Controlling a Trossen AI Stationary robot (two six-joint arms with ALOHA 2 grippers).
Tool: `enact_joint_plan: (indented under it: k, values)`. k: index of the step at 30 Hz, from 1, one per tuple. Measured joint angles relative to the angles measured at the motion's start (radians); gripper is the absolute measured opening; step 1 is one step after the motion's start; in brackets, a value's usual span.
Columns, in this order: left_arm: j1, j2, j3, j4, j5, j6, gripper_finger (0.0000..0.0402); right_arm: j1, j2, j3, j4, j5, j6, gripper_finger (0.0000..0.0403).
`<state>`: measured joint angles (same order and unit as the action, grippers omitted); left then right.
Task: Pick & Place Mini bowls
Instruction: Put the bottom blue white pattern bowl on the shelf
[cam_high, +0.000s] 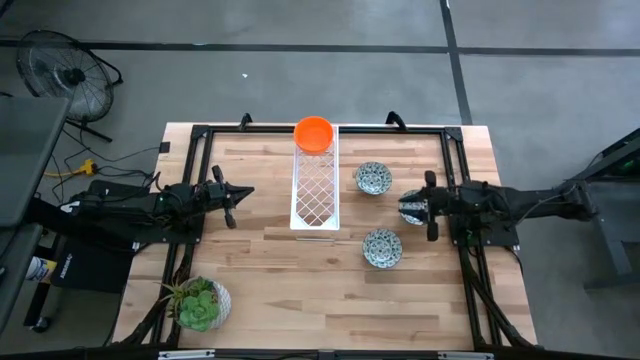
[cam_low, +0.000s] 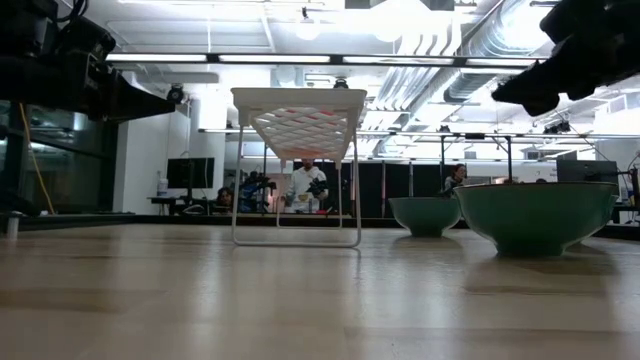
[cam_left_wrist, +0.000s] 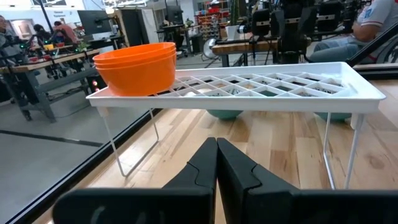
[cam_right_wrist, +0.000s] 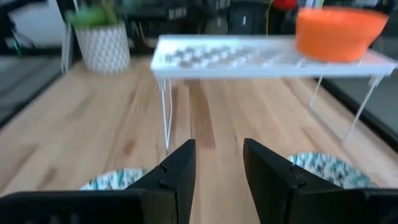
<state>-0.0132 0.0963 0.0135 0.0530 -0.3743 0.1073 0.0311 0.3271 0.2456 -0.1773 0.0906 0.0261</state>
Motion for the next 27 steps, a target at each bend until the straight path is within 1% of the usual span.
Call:
enact_joint_plan:
  k: [5, 12, 17, 27]
  values:
    - [0.0, 0.0, 0.0, 0.0, 0.0, 0.0, 0.0001, 0.0, 0.131, 0.116, -0.116, 0.002, 0.001, 0.0122]
    - [0.0, 0.0, 0.0, 0.0, 0.0, 0.0, 0.0001, 0.001, 0.288, 0.248, -0.192, -0.065, 0.019, 0.0122]
    - [0.0, 0.0, 0.0, 0.0, 0.0, 0.0, 0.0001, 0.0, 0.39, 0.341, -0.281, -0.081, 0.017, 0.0122]
    - [0.0, 0.0, 0.0, 0.0, 0.0, 0.0, 0.0001, 0.0, 0.575, 0.502, -0.468, -0.062, -0.017, 0.0122]
